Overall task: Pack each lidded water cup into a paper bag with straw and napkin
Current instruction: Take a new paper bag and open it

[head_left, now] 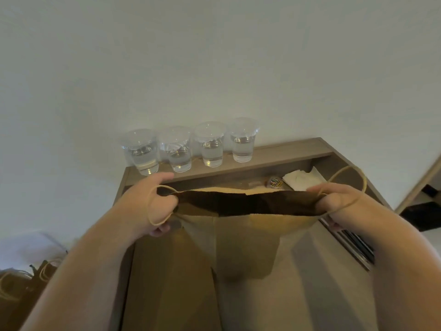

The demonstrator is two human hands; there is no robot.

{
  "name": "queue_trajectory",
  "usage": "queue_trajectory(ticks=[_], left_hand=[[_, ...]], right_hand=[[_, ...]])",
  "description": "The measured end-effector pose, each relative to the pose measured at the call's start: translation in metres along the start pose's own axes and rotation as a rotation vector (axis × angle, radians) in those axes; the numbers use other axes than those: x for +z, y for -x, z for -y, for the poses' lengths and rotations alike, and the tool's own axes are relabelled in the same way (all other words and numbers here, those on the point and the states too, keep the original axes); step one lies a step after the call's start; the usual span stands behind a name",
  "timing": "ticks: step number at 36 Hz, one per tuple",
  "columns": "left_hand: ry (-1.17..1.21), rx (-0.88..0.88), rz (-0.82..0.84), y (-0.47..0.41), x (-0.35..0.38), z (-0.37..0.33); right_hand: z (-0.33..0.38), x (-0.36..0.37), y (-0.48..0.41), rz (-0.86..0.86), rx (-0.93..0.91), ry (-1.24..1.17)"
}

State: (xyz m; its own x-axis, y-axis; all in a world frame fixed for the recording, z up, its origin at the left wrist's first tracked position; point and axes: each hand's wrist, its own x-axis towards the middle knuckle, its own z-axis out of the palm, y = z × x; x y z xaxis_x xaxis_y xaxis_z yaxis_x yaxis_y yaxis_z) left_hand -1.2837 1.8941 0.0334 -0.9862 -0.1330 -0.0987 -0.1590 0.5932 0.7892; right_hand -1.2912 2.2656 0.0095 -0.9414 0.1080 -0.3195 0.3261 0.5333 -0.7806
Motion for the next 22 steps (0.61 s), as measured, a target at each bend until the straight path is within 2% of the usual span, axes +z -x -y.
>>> queue_trajectory(ticks=[3, 7, 11, 16, 22], left_hand=[[-0.008, 0.05, 0.032, 0.007, 0.0, -0.006], [-0.004, 0.142, 0.137, 0.015, 0.005, -0.009], [0.035, 0.196, 0.231, 0.023, 0.019, -0.007], [0.047, 0.232, 0.239, 0.027, 0.03, -0.009], [0.161, 0.074, 0.244, 0.022, 0.034, -0.017]], right_hand=[[0.001, 0.006, 0.001, -0.044, -0.004, -0.092], [0.019, 0.016, 0.018, -0.009, -0.199, -0.23], [0.026, 0.026, 0.034, 0.06, -0.337, -0.162], [0.022, 0.032, 0.034, 0.166, -0.336, -0.093], [0.022, 0.023, 0.013, 0.224, -0.15, -0.29]])
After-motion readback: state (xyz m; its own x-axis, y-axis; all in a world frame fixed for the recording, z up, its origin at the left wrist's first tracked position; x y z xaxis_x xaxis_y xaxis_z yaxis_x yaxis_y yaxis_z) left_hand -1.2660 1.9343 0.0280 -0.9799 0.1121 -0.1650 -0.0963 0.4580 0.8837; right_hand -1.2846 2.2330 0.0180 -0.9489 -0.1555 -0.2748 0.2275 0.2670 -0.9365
